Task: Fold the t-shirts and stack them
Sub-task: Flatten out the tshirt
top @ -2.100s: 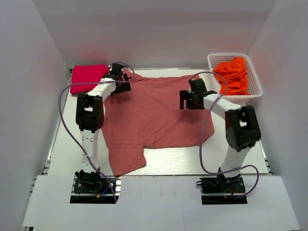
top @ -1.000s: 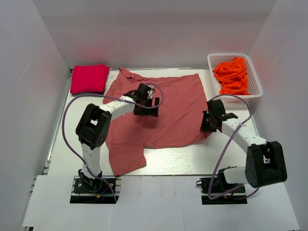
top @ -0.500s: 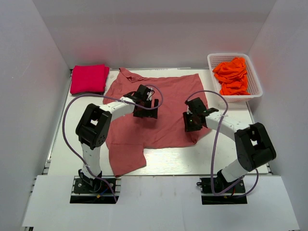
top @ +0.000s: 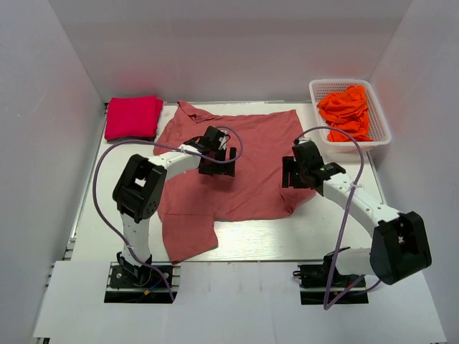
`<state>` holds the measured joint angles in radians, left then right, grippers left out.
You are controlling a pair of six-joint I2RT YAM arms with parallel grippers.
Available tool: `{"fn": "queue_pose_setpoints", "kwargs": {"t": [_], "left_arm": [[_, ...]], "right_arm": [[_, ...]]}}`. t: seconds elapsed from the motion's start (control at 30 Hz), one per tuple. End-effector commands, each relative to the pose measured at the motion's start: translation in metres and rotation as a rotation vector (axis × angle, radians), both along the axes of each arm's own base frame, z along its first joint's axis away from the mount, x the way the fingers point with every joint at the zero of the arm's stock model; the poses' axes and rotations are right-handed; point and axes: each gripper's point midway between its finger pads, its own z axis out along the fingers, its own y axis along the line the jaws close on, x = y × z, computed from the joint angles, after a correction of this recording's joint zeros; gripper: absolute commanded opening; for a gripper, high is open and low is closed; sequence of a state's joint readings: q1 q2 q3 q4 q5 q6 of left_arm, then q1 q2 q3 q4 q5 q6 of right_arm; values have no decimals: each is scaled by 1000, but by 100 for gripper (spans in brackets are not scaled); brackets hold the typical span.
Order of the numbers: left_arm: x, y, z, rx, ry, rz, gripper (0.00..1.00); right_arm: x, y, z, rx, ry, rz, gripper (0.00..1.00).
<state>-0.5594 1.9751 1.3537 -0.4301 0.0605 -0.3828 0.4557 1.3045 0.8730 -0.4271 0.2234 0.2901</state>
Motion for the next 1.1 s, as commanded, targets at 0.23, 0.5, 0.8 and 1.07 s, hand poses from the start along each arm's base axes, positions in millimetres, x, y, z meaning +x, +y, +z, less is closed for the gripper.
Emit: {"fn": "queue_pose_setpoints", "kwargs": {"t": [0.23,0.5,0.8,1.07], "left_arm": [[-9,9,-20,34,51,11,100],[-12,12,-27,47,65,24,100],[-14,15,-30,58,68,28,100],[-17,23,-37,73,85,50,100]], "right_arm": [[-31,-16,-50,54,252,-125,60],[-41,-11,-70,72,347,-144,47],[-39,-27,-59,53,300,-259,12],[-52,-60,-48,-17,262,-400,0]]}}
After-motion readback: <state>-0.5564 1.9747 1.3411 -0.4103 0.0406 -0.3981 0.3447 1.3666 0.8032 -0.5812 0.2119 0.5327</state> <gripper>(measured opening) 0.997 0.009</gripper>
